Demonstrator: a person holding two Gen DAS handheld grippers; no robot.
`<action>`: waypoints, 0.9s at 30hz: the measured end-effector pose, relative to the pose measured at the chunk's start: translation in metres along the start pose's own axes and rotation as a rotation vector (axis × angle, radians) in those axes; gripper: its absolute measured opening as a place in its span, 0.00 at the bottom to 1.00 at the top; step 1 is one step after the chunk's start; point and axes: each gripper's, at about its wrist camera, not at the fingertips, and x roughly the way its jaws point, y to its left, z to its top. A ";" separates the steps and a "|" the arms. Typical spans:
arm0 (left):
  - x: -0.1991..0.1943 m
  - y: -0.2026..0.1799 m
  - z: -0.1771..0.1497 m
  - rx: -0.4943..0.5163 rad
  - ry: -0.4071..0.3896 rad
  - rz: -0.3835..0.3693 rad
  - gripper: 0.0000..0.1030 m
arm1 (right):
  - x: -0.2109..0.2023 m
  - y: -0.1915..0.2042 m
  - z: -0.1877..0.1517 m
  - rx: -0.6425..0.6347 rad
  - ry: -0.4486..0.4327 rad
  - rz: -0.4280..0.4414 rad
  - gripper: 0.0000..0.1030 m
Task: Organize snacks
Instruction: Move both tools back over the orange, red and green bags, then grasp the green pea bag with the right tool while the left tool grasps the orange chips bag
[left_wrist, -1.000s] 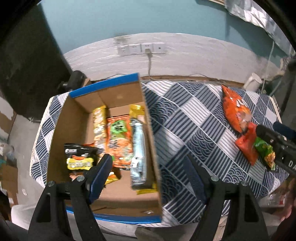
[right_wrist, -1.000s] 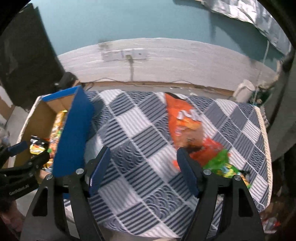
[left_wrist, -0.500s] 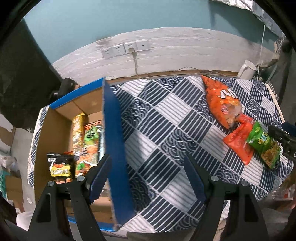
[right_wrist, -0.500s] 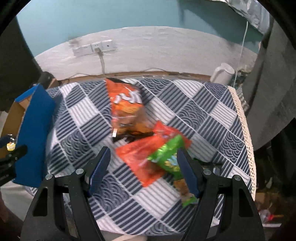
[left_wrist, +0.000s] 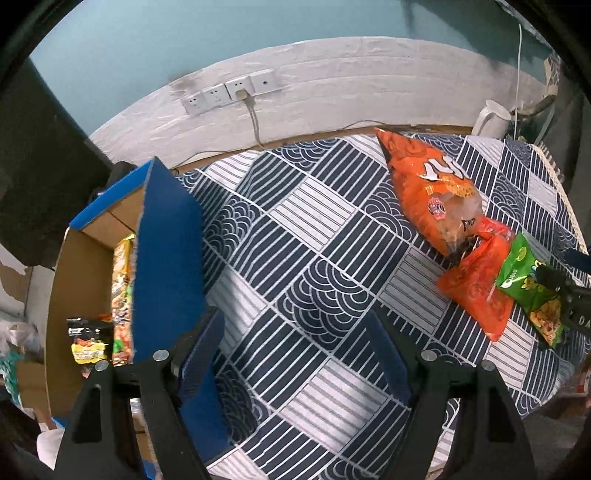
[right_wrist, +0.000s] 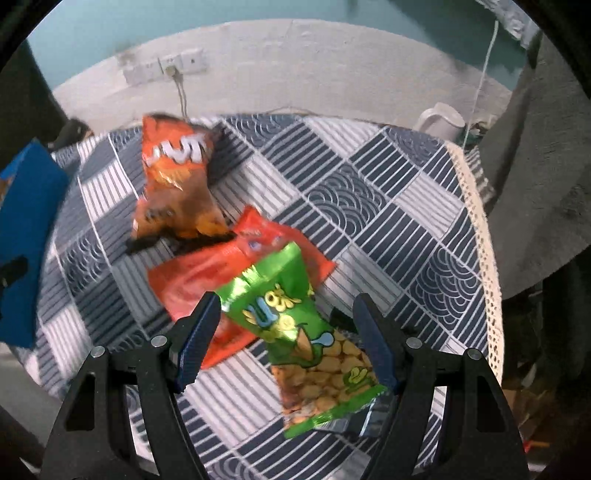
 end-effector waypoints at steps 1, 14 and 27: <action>0.003 -0.002 0.000 0.002 0.005 -0.001 0.78 | 0.005 -0.001 -0.002 -0.007 0.005 0.008 0.72; 0.015 -0.023 -0.004 0.035 0.046 -0.019 0.78 | 0.035 0.016 -0.021 -0.076 0.104 0.019 0.63; 0.011 -0.028 -0.002 0.035 0.041 -0.041 0.78 | 0.031 0.008 -0.034 0.030 0.064 0.019 0.37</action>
